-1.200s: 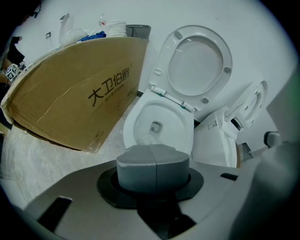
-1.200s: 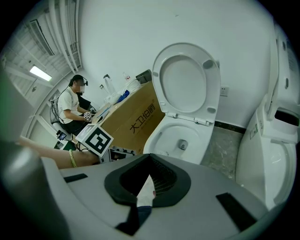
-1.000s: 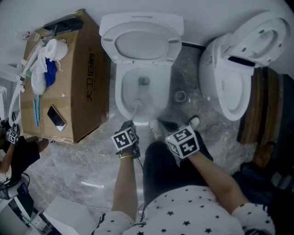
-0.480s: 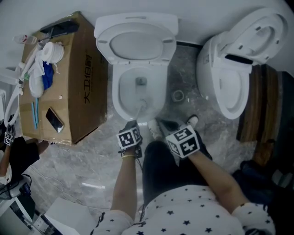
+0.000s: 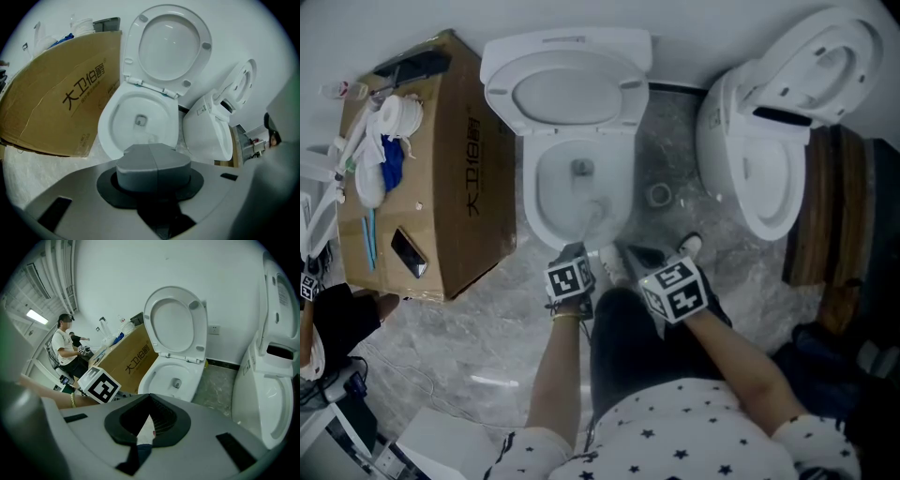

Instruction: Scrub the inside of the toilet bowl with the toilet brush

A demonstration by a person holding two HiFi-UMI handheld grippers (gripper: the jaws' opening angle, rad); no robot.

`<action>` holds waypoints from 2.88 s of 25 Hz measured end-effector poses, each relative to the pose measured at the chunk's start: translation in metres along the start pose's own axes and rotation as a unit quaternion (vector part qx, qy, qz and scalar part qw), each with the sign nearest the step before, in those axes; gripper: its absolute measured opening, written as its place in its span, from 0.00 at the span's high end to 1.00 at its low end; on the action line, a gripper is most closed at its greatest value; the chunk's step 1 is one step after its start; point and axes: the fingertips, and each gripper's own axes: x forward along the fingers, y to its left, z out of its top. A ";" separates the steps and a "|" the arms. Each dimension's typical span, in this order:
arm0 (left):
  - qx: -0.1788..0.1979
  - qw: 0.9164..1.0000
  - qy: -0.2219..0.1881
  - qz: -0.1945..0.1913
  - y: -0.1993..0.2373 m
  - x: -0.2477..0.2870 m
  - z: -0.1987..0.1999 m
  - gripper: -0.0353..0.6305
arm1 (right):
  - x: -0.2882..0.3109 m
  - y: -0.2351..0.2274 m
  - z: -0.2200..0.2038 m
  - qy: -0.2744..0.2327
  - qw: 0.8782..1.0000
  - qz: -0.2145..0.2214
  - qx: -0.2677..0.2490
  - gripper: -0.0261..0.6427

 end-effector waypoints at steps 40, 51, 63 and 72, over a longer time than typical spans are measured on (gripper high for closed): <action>0.063 0.997 -0.036 -0.024 -0.052 0.024 0.107 0.73 | 0.002 -0.033 0.004 0.001 0.999 -0.011 0.036 0.95; 0.053 0.998 -0.023 -0.033 -0.054 0.031 0.132 0.73 | 0.005 -0.045 0.011 0.004 0.999 -0.016 0.045 0.95; 0.020 0.999 -0.032 -0.036 -0.039 0.033 0.157 0.73 | 0.014 -0.048 0.016 0.012 0.999 -0.016 0.049 0.95; 0.005 0.999 -0.037 -0.030 -0.021 0.032 0.168 0.73 | 0.021 -0.047 0.020 0.013 0.999 -0.015 0.047 0.95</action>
